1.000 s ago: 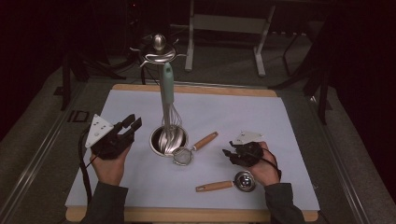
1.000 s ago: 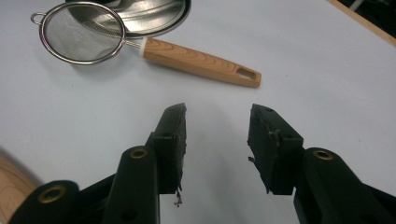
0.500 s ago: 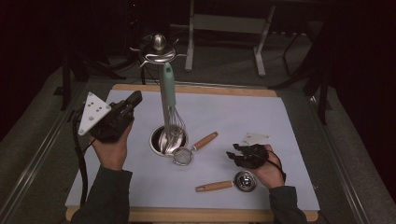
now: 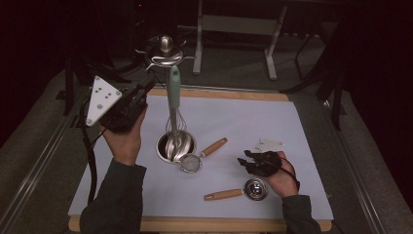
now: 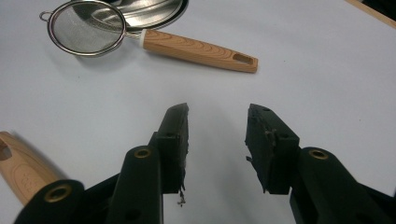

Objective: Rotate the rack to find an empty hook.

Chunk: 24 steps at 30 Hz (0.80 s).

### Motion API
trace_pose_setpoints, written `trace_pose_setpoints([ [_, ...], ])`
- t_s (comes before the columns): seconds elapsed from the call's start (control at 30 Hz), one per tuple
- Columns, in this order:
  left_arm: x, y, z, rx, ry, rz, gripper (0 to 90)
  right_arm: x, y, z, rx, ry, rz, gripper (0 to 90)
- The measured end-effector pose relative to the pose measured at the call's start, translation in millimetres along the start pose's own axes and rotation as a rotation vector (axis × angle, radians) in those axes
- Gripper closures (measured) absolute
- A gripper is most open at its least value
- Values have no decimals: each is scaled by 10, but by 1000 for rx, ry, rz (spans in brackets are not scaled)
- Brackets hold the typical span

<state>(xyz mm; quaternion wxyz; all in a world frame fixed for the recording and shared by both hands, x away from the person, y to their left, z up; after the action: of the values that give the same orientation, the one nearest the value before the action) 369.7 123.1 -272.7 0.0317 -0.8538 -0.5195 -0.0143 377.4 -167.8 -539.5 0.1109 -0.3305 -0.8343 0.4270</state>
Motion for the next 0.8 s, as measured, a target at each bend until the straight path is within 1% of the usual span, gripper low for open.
trace_pose_setpoints([
  [0.1, 54, 19, -25, -3, -9, -8, 898, -6, -6, 6, -2, 7, -6, 580],
  [0.13, 62, 25, -26, -3, -11, -4, 898, -4, -6, 7, -2, 10, -11, 583],
  [0.23, 83, 47, -21, 3, 2, -12, 898, -1, -6, 9, 0, 10, -16, 589],
  [0.33, 126, 61, -19, 7, -8, -21, 898, 2, -12, 5, -3, 10, -18, 592],
  [0.43, 175, 73, -20, 15, -5, -33, 898, 0, -18, 5, -4, 14, -19, 593],
  [0.53, 225, 89, -21, 25, -3, -47, 898, -5, -15, 13, 0, 7, -14, 595],
  [0.67, 304, 132, -22, 35, 1, -73, 899, -4, -14, 14, 2, 4, -13, 595],
  [0.8, 377, 180, -27, 46, -1, -89, 898, -8, -13, 17, 3, 2, -13, 596],
])
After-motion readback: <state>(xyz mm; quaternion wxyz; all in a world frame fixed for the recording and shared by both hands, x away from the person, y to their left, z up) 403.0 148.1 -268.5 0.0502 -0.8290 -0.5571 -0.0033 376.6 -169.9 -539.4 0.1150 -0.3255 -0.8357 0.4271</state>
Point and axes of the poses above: each handheld gripper's, and its own axes: y roughly forward along the jaws, z roughly out of its underside, x roughly to its left, the point moved 10 cm from there along y, roughly forward along the jaws, and after that the axes turned 9 degrees about x, right-handed, at the moved point
